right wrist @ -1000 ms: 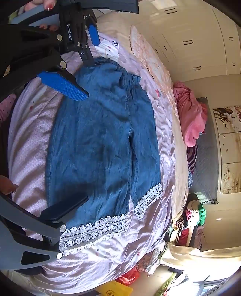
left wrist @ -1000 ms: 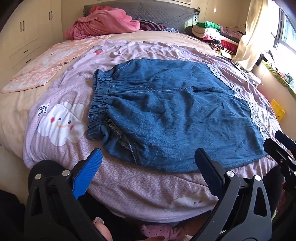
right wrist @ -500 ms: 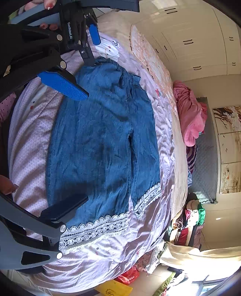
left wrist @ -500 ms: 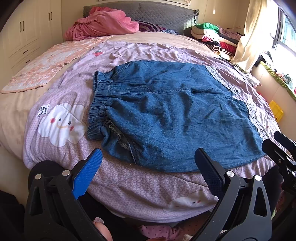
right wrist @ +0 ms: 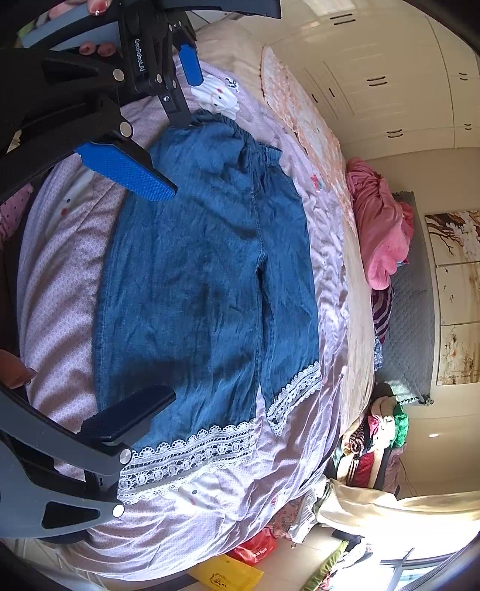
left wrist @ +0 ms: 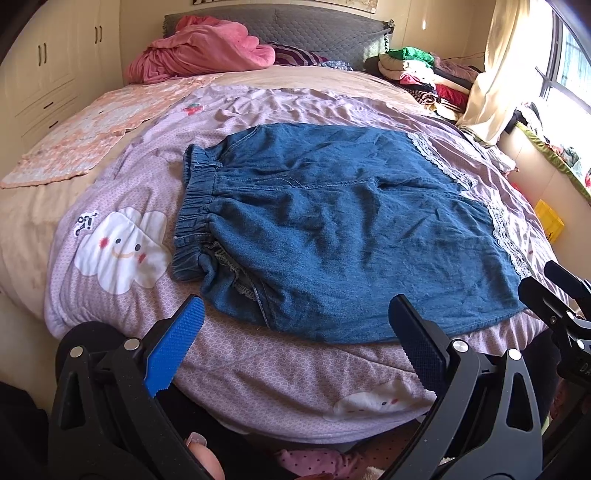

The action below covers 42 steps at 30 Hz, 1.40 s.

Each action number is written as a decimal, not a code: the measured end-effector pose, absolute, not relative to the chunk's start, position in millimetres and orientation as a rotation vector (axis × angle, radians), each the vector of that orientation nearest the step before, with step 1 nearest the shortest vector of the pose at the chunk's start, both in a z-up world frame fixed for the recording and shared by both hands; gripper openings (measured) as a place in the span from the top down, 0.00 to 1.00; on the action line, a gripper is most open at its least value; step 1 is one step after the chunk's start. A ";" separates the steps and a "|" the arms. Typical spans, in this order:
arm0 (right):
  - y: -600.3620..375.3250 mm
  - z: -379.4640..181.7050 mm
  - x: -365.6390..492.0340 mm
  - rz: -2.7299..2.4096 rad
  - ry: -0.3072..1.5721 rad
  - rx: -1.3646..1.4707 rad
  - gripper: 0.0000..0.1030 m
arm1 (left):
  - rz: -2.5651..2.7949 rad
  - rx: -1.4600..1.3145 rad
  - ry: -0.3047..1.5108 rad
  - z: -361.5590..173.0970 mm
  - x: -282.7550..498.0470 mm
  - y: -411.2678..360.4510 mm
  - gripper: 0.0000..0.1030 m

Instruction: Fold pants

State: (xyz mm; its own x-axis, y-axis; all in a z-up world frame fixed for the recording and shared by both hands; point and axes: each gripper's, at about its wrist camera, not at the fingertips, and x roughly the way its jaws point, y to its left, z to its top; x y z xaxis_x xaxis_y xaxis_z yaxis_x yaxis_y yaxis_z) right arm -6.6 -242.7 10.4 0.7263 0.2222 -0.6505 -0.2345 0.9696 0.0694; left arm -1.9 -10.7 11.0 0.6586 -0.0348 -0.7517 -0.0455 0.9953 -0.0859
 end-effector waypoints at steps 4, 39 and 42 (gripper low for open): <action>-243.0 10.6 -6.6 0.252 0.714 -0.018 0.04 | 0.001 -0.103 0.850 10.2 -4.1 -8.4 0.09; -232.4 -3.6 13.1 0.277 0.768 -0.012 0.04 | -0.014 -0.104 0.851 4.0 8.9 -3.6 0.09; -231.9 -6.1 24.6 0.291 0.787 0.003 0.04 | -0.008 -0.103 0.850 2.5 15.5 3.2 0.09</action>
State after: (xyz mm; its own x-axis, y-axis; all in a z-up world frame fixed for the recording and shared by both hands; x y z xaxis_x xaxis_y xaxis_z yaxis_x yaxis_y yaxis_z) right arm 24.6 -231.9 -6.1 0.6683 0.2594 -0.6972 -0.2575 0.9599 0.1104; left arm 15.5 3.2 2.5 0.6601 -0.0485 -0.7496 -0.0341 0.9949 -0.0945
